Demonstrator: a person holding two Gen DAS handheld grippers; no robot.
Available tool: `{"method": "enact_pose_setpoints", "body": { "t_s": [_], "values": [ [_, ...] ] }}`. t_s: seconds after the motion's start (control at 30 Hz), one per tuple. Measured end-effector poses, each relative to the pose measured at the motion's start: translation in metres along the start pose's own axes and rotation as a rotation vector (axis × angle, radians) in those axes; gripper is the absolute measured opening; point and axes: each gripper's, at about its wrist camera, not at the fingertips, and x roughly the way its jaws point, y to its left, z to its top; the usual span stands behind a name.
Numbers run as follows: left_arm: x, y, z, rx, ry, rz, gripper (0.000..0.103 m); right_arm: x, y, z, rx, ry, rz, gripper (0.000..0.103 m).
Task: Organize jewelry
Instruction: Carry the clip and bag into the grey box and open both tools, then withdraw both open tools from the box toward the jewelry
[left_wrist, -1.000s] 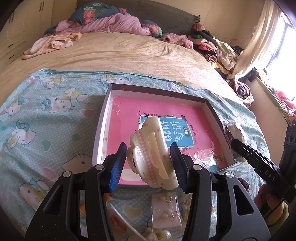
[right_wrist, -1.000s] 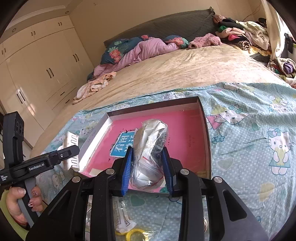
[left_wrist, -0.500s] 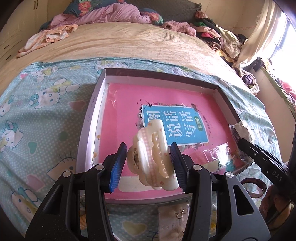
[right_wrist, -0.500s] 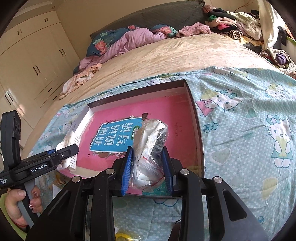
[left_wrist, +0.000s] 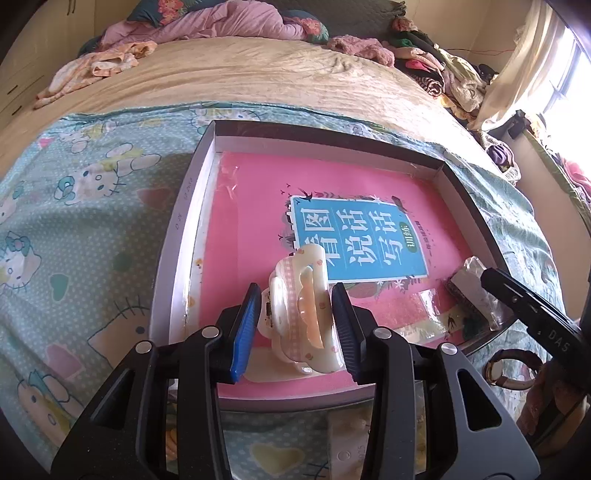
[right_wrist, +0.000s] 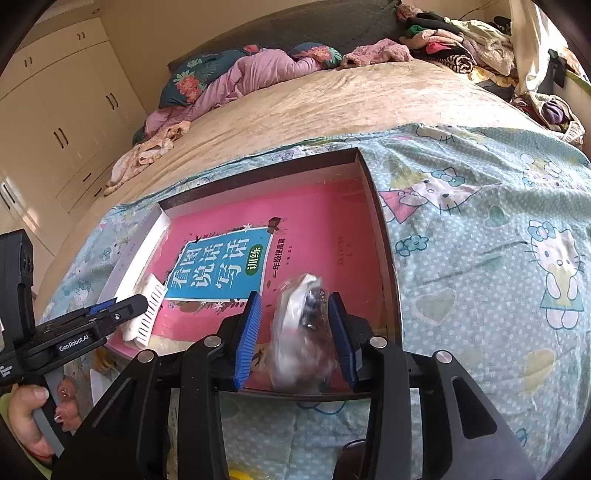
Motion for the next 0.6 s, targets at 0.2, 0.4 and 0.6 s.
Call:
{"method": "enact_pose_setpoints", "body": {
  "t_s": [0.2, 0.4, 0.6],
  "values": [
    [-0.006, 0.000, 0.001, 0.000, -0.008, -0.004, 0.032, -0.016, 0.004, 0.002, -0.016, -0.035, 0.005, 0.047],
    [-0.020, 0.000, 0.001, 0.001, -0.028, -0.004, 0.043, -0.040, -0.001, 0.002, -0.001, -0.084, 0.009, 0.059],
    [-0.040, 0.000, 0.000, 0.000, -0.063, -0.010, 0.059, -0.063, -0.001, 0.001, -0.004, -0.129, 0.013, 0.071]
  ]
}}
